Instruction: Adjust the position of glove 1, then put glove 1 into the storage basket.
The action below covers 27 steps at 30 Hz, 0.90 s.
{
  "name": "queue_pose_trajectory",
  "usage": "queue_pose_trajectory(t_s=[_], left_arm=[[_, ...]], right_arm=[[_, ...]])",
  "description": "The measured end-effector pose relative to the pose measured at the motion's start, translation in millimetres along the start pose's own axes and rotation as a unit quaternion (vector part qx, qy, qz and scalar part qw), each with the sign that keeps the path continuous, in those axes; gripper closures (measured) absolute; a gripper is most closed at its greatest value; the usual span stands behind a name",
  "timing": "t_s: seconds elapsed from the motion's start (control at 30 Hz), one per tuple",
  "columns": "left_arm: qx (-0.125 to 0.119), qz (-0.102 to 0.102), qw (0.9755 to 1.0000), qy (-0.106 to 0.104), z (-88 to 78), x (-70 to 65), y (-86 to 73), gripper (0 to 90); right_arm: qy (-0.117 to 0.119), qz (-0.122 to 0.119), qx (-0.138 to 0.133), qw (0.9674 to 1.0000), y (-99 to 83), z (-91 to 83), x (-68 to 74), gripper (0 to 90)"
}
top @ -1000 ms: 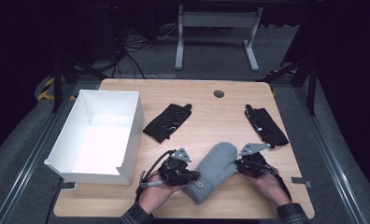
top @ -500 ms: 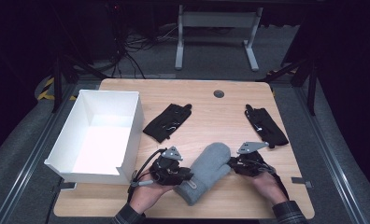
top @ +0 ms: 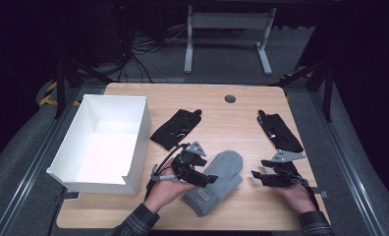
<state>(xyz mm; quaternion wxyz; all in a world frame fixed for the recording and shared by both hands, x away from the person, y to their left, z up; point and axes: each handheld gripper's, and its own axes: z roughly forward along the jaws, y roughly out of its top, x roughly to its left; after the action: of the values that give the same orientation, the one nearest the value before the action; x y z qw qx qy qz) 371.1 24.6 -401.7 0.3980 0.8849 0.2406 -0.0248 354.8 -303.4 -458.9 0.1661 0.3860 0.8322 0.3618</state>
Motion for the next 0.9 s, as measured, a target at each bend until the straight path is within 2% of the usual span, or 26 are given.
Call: queue_pose_trajectory(t_s=[0.13, 0.23, 0.3, 0.4, 0.47, 0.57, 0.63, 0.73, 0.8, 0.83, 0.9], left_arm=[[0.007, -0.002, 1.0, 0.003, 16.1, 7.6, 3.6, 16.9], [0.025, -0.001, 0.9997, 0.008, 28.6, 12.7, 1.9, 15.2], [0.026, -0.006, 0.9996, 0.009, 35.1, 15.4, -0.7, 14.4], [0.034, -0.017, 0.9993, -0.001, 44.0, 24.0, -9.1, 12.3], [0.037, -0.03, 0.9988, -0.014, 47.5, 31.4, -13.9, 12.2], [0.035, -0.036, 0.9982, -0.033, 50.3, 39.2, -18.0, 12.6], [0.033, -0.04, 0.9976, -0.047, 51.6, 41.7, -19.7, 15.4], [0.035, -0.028, 0.997, -0.062, 52.2, 40.6, -19.5, 23.4], [0.035, -0.029, 0.9967, -0.068, 52.6, 40.4, -19.7, 29.4], [0.034, -0.027, 0.996, -0.078, 53.2, 40.6, -19.9, 29.4], [0.038, -0.025, 0.9949, -0.09, 53.9, 40.9, -19.7, 38.5]], right_arm=[[-0.001, -0.005, 0.009, 0.9999, -2.3, 3.8, -0.2, 33.2], [-0.004, -0.012, 0.008, 0.9999, -2.7, 5.0, 1.1, 31.5], [-0.006, -0.015, 0.005, 0.9999, -3.3, 5.4, 1.6, 30.7], [-0.005, -0.014, -0.001, 0.9999, -4.4, 6.2, 2.0, 28.9], [-0.004, -0.015, -0.003, 0.9999, -4.9, 6.8, 2.1, 27.7], [-0.005, -0.016, -0.005, 0.9999, -5.2, 7.5, 2.0, 26.1], [-0.004, -0.017, -0.008, 0.9998, -5.7, 8.1, 1.9, 24.9], [-0.003, -0.017, -0.01, 0.9998, -6.0, 8.7, 1.9, 23.6], [-0.003, -0.017, -0.01, 0.9998, -6.0, 8.8, 2.0, 23.3], [-0.003, -0.017, -0.01, 0.9998, -6.0, 8.8, 2.1, 23.1], [-0.005, -0.018, -0.009, 0.9998, -5.9, 8.9, 2.4, 22.2]])
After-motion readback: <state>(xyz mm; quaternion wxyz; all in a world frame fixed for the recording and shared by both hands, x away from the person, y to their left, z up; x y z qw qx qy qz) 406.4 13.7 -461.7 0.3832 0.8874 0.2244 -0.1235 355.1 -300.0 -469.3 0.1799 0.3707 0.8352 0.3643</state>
